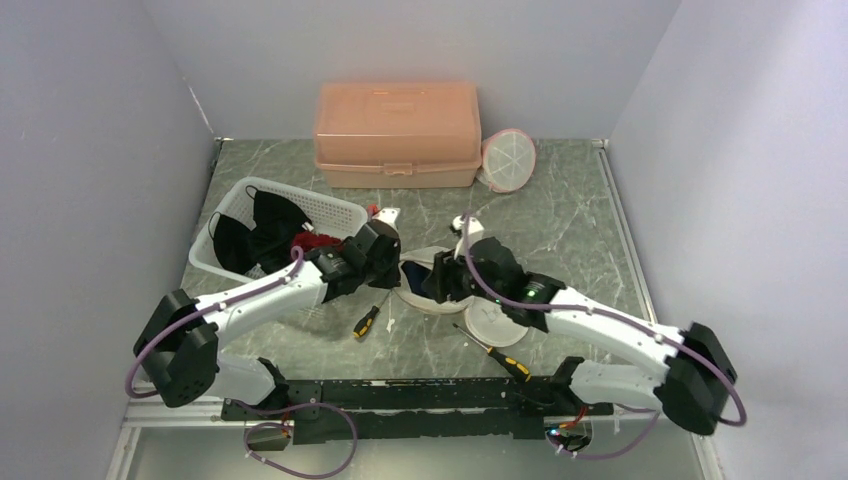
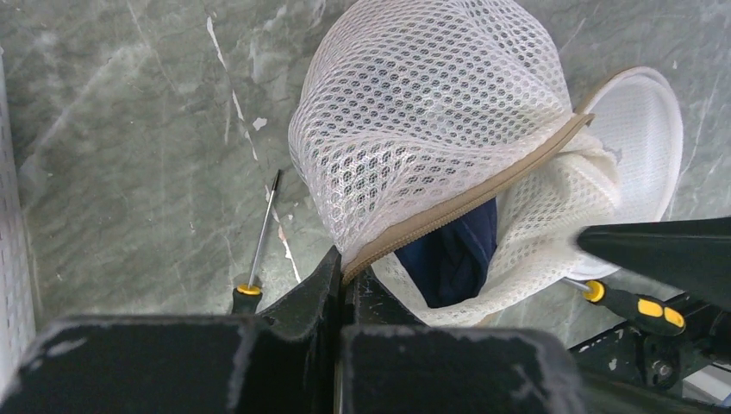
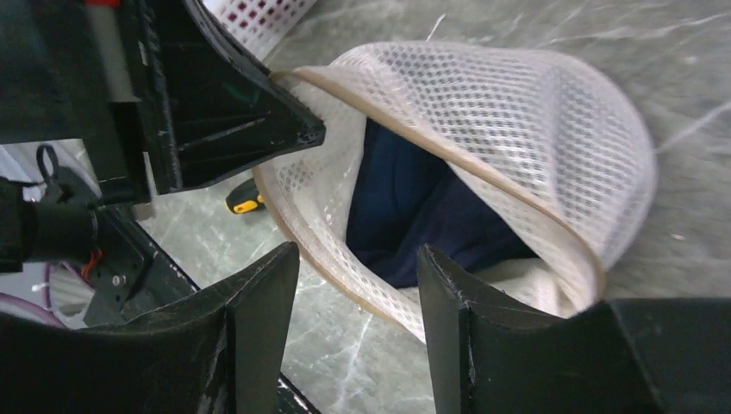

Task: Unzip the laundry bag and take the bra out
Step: Pick up the bra from the laundry bag.

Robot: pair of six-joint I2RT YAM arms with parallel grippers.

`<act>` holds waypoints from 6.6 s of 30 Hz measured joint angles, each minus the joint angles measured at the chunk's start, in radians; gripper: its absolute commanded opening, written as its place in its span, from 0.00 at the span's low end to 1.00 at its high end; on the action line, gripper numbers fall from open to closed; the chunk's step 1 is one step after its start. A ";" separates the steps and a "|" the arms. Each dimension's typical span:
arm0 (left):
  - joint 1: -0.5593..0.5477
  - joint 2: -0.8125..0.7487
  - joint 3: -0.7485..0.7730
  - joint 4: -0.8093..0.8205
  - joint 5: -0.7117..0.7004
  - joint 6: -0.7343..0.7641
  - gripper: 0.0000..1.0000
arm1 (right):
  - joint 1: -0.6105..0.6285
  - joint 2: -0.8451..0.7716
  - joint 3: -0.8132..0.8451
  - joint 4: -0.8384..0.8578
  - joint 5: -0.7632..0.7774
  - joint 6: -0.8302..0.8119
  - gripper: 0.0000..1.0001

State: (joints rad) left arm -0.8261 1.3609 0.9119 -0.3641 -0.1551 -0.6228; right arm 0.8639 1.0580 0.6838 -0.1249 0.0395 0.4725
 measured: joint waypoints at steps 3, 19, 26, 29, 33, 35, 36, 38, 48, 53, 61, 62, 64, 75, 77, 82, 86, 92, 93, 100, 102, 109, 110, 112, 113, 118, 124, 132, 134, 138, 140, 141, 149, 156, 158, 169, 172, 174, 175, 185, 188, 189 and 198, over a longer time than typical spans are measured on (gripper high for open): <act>0.000 0.008 0.023 -0.017 -0.001 -0.018 0.03 | 0.011 0.114 0.011 0.052 -0.048 0.015 0.63; 0.000 -0.005 -0.010 -0.075 -0.043 -0.078 0.03 | 0.027 0.417 0.122 0.216 0.086 0.081 0.67; 0.000 -0.011 -0.010 -0.075 -0.046 -0.080 0.03 | 0.053 0.504 0.150 0.256 0.152 0.077 0.69; 0.000 -0.018 -0.011 -0.076 -0.046 -0.081 0.03 | 0.072 0.531 0.165 0.261 0.184 0.066 0.69; 0.000 -0.031 -0.011 -0.077 -0.047 -0.082 0.03 | 0.096 0.577 0.198 0.269 0.227 0.046 0.63; 0.000 -0.038 -0.013 -0.080 -0.049 -0.082 0.03 | 0.102 0.600 0.211 0.270 0.252 0.041 0.59; 0.000 -0.040 -0.014 -0.080 -0.049 -0.082 0.03 | 0.105 0.609 0.213 0.272 0.262 0.040 0.56; 0.000 -0.044 -0.019 -0.083 -0.049 -0.082 0.03 | 0.109 0.617 0.213 0.273 0.283 0.036 0.49; 0.000 -0.062 -0.042 -0.090 -0.049 -0.099 0.03 | 0.111 0.623 0.220 0.265 0.366 0.026 0.07; 0.000 -0.068 -0.042 -0.090 -0.049 -0.101 0.03 | 0.111 0.603 0.217 0.254 0.372 0.020 0.00; 0.000 -0.068 -0.041 -0.091 -0.050 -0.109 0.03 | 0.110 0.431 0.132 0.251 0.259 -0.053 0.00; 0.000 -0.067 -0.039 -0.093 -0.050 -0.112 0.03 | 0.110 0.404 0.117 0.251 0.235 -0.070 0.00; 0.000 -0.064 -0.026 -0.101 -0.050 -0.121 0.03 | 0.110 0.356 0.091 0.249 0.184 -0.108 0.00; 0.000 -0.021 0.031 -0.104 -0.053 -0.146 0.03 | 0.110 0.112 -0.014 0.230 0.093 -0.220 0.00; 0.000 -0.021 0.028 -0.095 -0.053 -0.150 0.03 | 0.110 0.059 -0.024 0.232 0.113 -0.219 0.00; 0.000 -0.022 0.000 -0.055 -0.053 -0.150 0.03 | 0.102 -0.071 -0.057 0.233 0.165 -0.202 0.00; 0.000 -0.030 -0.012 -0.035 -0.053 -0.150 0.03 | 0.095 -0.140 -0.058 0.244 0.200 -0.184 0.00; 0.000 -0.063 -0.014 0.012 -0.056 -0.148 0.03 | 0.092 -0.203 -0.054 0.253 0.243 -0.177 0.00; 0.000 -0.063 -0.014 0.017 -0.058 -0.147 0.03 | 0.091 -0.207 -0.050 0.250 0.247 -0.177 0.00; 0.000 -0.064 -0.014 0.023 -0.078 -0.144 0.14 | 0.088 -0.237 0.007 0.224 0.270 -0.201 0.00; 0.000 -0.069 -0.014 0.023 -0.080 -0.145 0.15 | 0.087 -0.251 0.034 0.207 0.272 -0.213 0.00; 0.000 -0.101 -0.014 0.019 -0.087 -0.146 0.26 | 0.087 -0.268 0.128 0.174 0.275 -0.257 0.00; 0.000 -0.106 -0.014 0.015 -0.087 -0.146 0.27 | 0.087 -0.269 0.139 0.171 0.275 -0.265 0.00; 0.000 -0.118 -0.011 0.000 -0.089 -0.146 0.28 | 0.087 -0.270 0.152 0.167 0.277 -0.275 0.00; 0.000 -0.125 -0.006 -0.012 -0.090 -0.146 0.29 | 0.087 -0.271 0.158 0.161 0.278 -0.282 0.00; 0.000 -0.174 0.027 -0.051 -0.105 -0.144 0.34 | 0.087 -0.274 0.175 0.139 0.293 -0.307 0.00; 0.000 -0.268 0.076 -0.099 -0.140 -0.117 0.62 | 0.086 -0.274 0.209 0.106 0.296 -0.342 0.00; 0.000 -0.349 0.121 -0.082 -0.156 0.012 0.91 | 0.086 -0.248 0.304 0.058 0.291 -0.391 0.00; 0.000 -0.366 0.119 -0.035 -0.116 0.064 0.92 | 0.086 -0.237 0.331 0.050 0.287 -0.395 0.00; 0.000 -0.396 0.102 0.102 0.008 0.166 0.93 | 0.086 -0.217 0.372 0.037 0.267 -0.393 0.00; 0.000 -0.403 0.098 0.168 0.084 0.216 0.93 | 0.086 -0.206 0.389 0.025 0.262 -0.389 0.00; 0.000 -0.404 0.098 0.198 0.125 0.243 0.93 | 0.086 -0.200 0.397 0.016 0.260 -0.385 0.00; 0.000 -0.379 0.110 0.326 0.383 0.420 0.93 | 0.086 -0.154 0.449 -0.026 0.246 -0.341 0.00; -0.014 -0.311 0.128 0.341 0.417 0.488 0.93 | 0.086 -0.128 0.481 -0.042 0.236 -0.305 0.00; -0.024 -0.299 0.128 0.341 0.393 0.499 0.93 | 0.086 -0.122 0.484 -0.042 0.233 -0.297 0.00; -0.072 -0.245 0.128 0.352 0.204 0.550 0.58 | 0.086 -0.097 0.500 -0.057 0.213 -0.272 0.00; -0.075 -0.242 0.128 0.353 0.131 0.559 0.41 | 0.086 -0.096 0.500 -0.062 0.222 -0.273 0.00; -0.075 -0.243 0.128 0.355 0.092 0.560 0.28 | 0.085 -0.094 0.500 -0.062 0.232 -0.275 0.00; -0.075 -0.243 0.128 0.356 0.076 0.562 0.22 | 0.086 -0.093 0.500 -0.062 0.239 -0.275 0.00; -0.075 -0.243 0.178 0.299 0.015 0.563 0.03 | 0.086 -0.021 0.531 -0.063 0.390 -0.313 0.00; -0.075 -0.243 0.212 0.281 0.001 0.541 0.03 | 0.086 0.013 0.558 -0.063 0.449 -0.315 0.00; -0.075 -0.243 0.222 0.278 -0.002 0.531 0.03 | 0.086 0.024 0.566 -0.062 0.464 -0.313 0.00; -0.075 -0.224 0.220 0.307 0.039 0.472 0.50 | 0.086 0.072 0.592 -0.054 0.478 -0.219 0.00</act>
State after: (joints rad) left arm -0.9009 1.1374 1.1324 -0.0570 -0.1165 -0.1509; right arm 0.9497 1.1297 1.2762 -0.1787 0.5179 0.2539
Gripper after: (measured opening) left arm 0.230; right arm 0.048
